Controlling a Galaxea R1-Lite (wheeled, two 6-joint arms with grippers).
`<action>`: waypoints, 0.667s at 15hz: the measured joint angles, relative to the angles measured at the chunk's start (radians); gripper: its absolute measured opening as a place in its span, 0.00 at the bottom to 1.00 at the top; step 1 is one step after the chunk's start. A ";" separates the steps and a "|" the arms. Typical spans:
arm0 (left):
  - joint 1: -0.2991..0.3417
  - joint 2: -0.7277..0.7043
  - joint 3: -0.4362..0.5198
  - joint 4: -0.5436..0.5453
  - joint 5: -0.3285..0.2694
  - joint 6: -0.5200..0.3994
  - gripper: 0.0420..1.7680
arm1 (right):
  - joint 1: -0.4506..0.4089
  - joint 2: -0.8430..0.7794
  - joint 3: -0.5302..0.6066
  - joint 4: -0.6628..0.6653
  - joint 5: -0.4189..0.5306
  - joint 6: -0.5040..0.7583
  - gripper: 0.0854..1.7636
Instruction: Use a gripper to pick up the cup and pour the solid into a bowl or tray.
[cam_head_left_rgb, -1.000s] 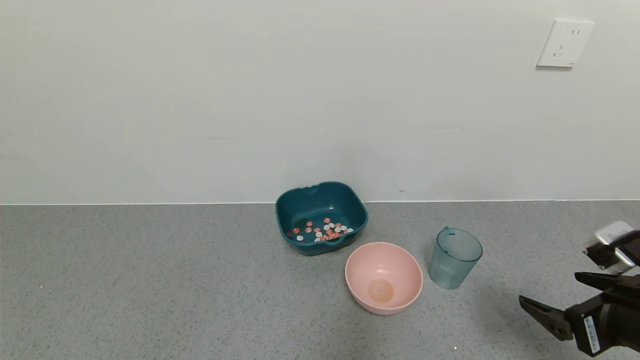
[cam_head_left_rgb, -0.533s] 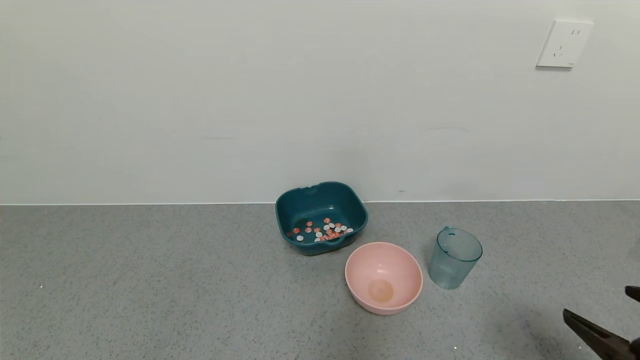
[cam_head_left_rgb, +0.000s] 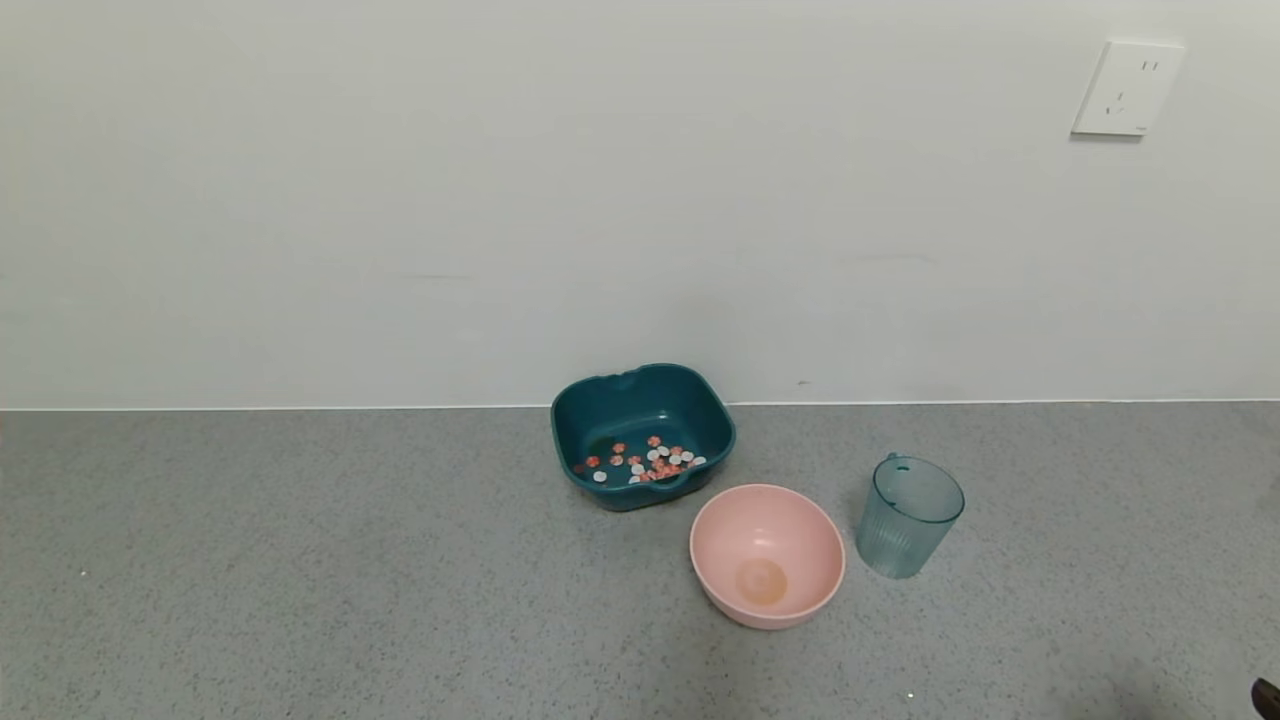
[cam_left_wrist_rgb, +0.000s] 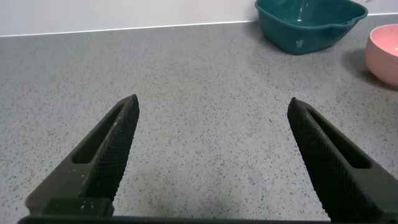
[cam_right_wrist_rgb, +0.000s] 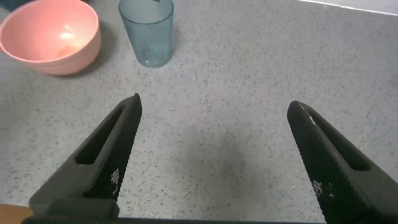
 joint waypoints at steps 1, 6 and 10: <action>0.000 0.000 0.000 0.000 0.000 0.000 0.97 | -0.037 -0.033 0.008 0.001 0.037 0.001 0.96; 0.000 0.000 0.000 0.000 0.000 0.000 0.97 | -0.150 -0.209 0.063 0.014 0.130 -0.008 0.96; 0.000 0.000 0.000 0.000 0.000 0.000 0.97 | -0.187 -0.314 0.127 0.009 0.127 -0.048 0.96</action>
